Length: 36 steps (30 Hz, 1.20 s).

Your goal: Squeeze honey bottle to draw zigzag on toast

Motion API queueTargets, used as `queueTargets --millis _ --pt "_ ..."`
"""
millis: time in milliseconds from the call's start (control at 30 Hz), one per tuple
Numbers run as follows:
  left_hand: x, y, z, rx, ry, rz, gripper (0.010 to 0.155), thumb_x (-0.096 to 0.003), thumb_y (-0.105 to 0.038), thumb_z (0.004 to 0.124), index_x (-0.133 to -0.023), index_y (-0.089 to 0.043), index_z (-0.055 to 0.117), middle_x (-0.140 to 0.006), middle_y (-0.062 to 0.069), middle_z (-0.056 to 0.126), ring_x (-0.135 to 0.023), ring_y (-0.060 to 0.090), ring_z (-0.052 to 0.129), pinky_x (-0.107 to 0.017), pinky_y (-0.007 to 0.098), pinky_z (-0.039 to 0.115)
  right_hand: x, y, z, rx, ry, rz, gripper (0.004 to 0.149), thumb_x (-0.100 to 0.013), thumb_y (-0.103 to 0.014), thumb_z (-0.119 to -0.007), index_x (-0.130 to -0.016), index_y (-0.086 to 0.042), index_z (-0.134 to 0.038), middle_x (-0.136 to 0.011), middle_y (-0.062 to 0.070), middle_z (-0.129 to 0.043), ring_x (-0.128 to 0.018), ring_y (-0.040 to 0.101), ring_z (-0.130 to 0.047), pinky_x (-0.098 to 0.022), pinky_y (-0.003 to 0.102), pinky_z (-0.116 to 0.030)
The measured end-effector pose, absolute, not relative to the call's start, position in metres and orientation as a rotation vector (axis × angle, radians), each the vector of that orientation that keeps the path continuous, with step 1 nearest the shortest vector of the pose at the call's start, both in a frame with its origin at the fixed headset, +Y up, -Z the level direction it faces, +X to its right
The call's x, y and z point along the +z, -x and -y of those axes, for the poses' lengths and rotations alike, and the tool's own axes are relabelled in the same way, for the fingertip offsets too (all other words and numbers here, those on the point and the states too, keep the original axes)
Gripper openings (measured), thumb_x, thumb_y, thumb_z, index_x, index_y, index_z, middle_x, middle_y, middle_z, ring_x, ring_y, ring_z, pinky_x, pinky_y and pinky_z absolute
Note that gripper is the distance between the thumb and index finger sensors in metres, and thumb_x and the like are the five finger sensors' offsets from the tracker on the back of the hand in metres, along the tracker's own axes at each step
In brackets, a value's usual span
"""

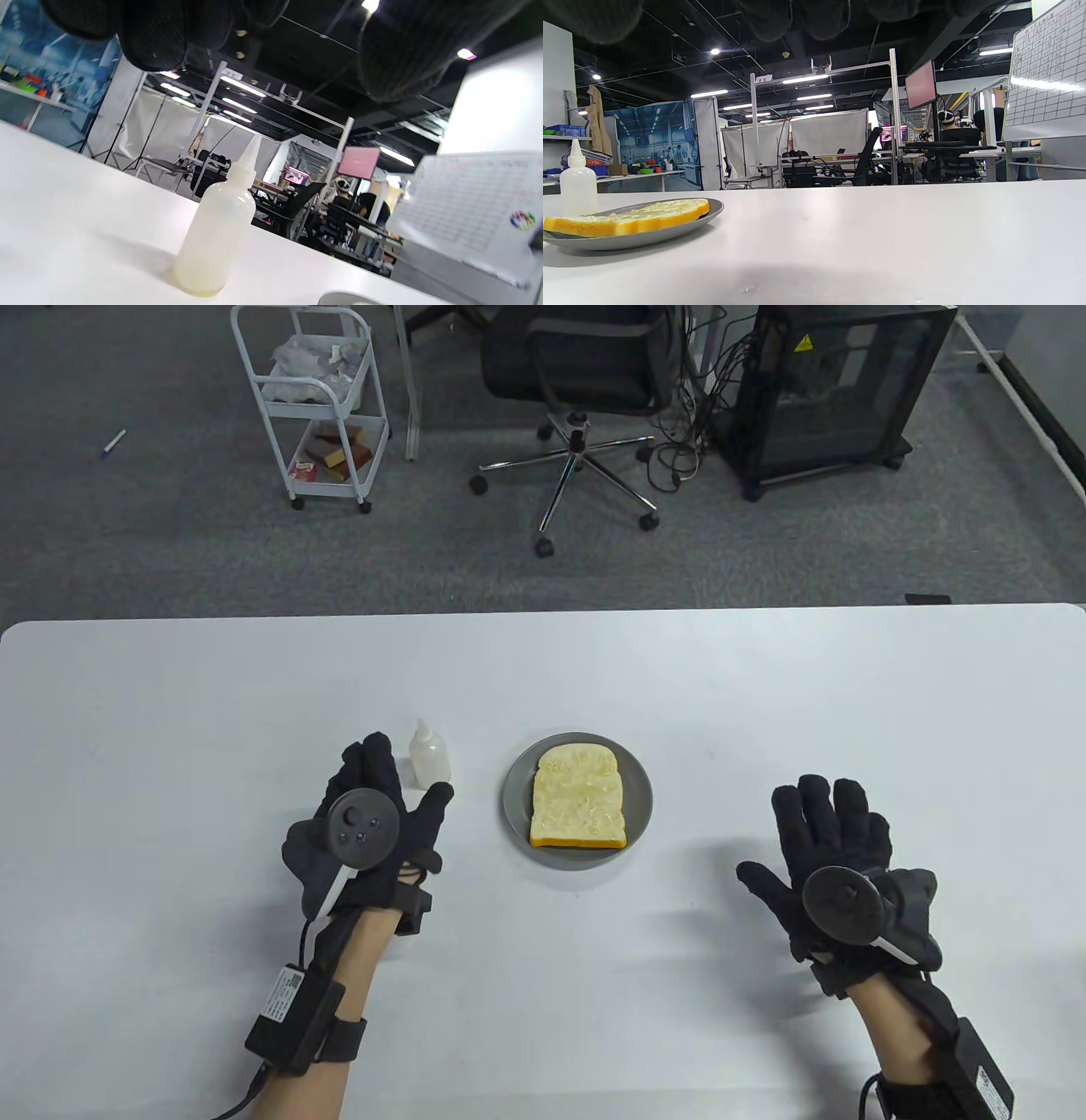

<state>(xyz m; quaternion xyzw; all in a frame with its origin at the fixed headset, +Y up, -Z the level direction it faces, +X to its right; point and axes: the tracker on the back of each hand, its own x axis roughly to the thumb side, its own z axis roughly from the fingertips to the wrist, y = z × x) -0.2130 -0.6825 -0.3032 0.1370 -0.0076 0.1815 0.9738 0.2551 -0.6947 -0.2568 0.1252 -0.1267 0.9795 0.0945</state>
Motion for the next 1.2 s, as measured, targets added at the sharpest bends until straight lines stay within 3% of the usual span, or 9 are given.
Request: queueTargets --millis 133,233,433,600,1200 --pt "-0.276 0.203 0.679 0.271 -0.320 0.131 0.075 -0.0553 -0.055 0.078 -0.107 -0.012 0.045 -0.107 0.024 0.058 -0.091 0.054 0.073 -0.064 0.070 0.060 -0.253 -0.254 0.692 2.912 -0.397 0.397 0.089 -0.051 -0.067 -0.059 -0.114 -0.008 -0.035 -0.119 0.026 -0.031 -0.099 0.065 -0.029 -0.062 0.081 -0.040" --pt "-0.265 0.196 0.684 0.217 -0.287 0.152 0.077 -0.0553 -0.060 0.076 -0.109 -0.013 0.046 -0.112 0.025 0.052 -0.094 0.058 0.068 -0.065 0.073 0.056 -0.252 -0.255 0.691 2.918 -0.390 0.416 0.089 -0.051 -0.067 -0.059 -0.114 -0.009 -0.035 -0.119 0.026 -0.031 -0.099 0.065 -0.029 -0.062 0.081 -0.040" --pt "-0.251 0.176 0.695 0.015 -0.105 0.165 0.088 -0.0537 -0.076 0.057 -0.114 -0.018 0.030 -0.120 0.023 0.029 -0.106 0.065 0.037 -0.068 0.082 0.034 -0.253 -0.253 0.697 2.935 -0.374 0.372 0.091 -0.050 -0.068 -0.058 -0.114 -0.010 -0.030 -0.119 0.025 -0.022 -0.098 0.064 -0.016 -0.060 0.082 -0.030" --pt "-0.248 0.175 0.701 0.034 -0.039 0.199 0.092 -0.0521 -0.081 0.046 -0.113 -0.018 0.019 -0.122 0.021 0.016 -0.106 0.065 0.021 -0.064 0.085 0.020 -0.251 -0.250 0.696 2.962 -0.381 0.385 0.092 -0.050 -0.068 -0.058 -0.114 -0.010 -0.028 -0.118 0.025 -0.020 -0.098 0.062 -0.013 -0.060 0.083 -0.027" --pt "-0.247 0.180 0.708 0.049 -0.014 0.212 0.092 -0.0523 -0.080 0.049 -0.114 -0.017 0.022 -0.121 0.023 0.018 -0.106 0.065 0.022 -0.064 0.085 0.019 -0.255 -0.249 0.708 2.959 -0.363 0.278 0.091 -0.050 -0.068 -0.059 -0.114 -0.010 -0.029 -0.118 0.026 -0.021 -0.097 0.064 -0.013 -0.060 0.083 -0.028"
